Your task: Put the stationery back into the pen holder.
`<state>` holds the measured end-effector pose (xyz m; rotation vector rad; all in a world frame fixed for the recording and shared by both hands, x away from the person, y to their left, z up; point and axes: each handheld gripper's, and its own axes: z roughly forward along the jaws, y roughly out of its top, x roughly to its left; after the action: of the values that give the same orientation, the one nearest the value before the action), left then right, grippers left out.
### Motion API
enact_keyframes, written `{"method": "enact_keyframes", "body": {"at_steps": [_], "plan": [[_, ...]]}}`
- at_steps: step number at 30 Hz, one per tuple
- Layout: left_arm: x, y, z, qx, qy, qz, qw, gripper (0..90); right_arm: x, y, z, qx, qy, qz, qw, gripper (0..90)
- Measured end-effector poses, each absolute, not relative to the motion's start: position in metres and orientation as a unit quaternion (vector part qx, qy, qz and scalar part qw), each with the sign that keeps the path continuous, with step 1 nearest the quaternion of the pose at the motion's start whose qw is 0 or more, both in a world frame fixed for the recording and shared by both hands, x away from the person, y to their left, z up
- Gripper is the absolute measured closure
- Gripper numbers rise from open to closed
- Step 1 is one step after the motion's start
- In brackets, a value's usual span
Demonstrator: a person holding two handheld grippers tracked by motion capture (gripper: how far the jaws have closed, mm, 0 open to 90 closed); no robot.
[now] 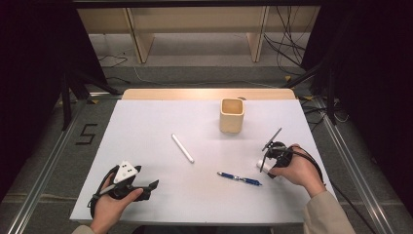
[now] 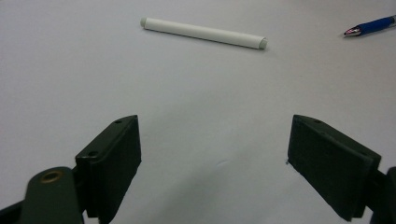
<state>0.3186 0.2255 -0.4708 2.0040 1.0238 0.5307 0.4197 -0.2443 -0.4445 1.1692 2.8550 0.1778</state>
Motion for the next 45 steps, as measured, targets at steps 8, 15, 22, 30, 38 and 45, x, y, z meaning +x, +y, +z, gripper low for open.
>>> {"method": "enact_keyframes", "body": {"at_steps": [8,15,22,30,38,45], "plan": [[0.319,0.226,-0.471,0.793,0.404,0.21,0.404,17.3,0.423,-0.238,-0.447,0.369,0.928,0.048,0.024,65.8],[0.319,0.226,-0.471,0.793,0.404,0.21,0.404,17.3,0.425,-0.235,-0.449,0.367,0.93,0.032,0.021,67.0],[0.318,0.226,-0.471,0.793,0.404,0.211,0.405,17.4,0.426,-0.234,-0.449,0.369,0.929,0.029,0.018,70.6],[0.319,0.226,-0.471,0.793,0.404,0.211,0.404,17.4,0.425,-0.234,-0.448,0.366,0.93,0.029,0.013,71.0],[0.318,0.227,-0.47,0.792,0.405,0.212,0.404,17.5,0.422,-0.239,-0.441,0.373,0.925,0.065,0.021,71.2],[0.319,0.228,-0.47,0.792,0.404,0.214,0.404,17.7,0.421,-0.245,-0.433,0.392,0.911,0.122,0.033,71.2]]}}
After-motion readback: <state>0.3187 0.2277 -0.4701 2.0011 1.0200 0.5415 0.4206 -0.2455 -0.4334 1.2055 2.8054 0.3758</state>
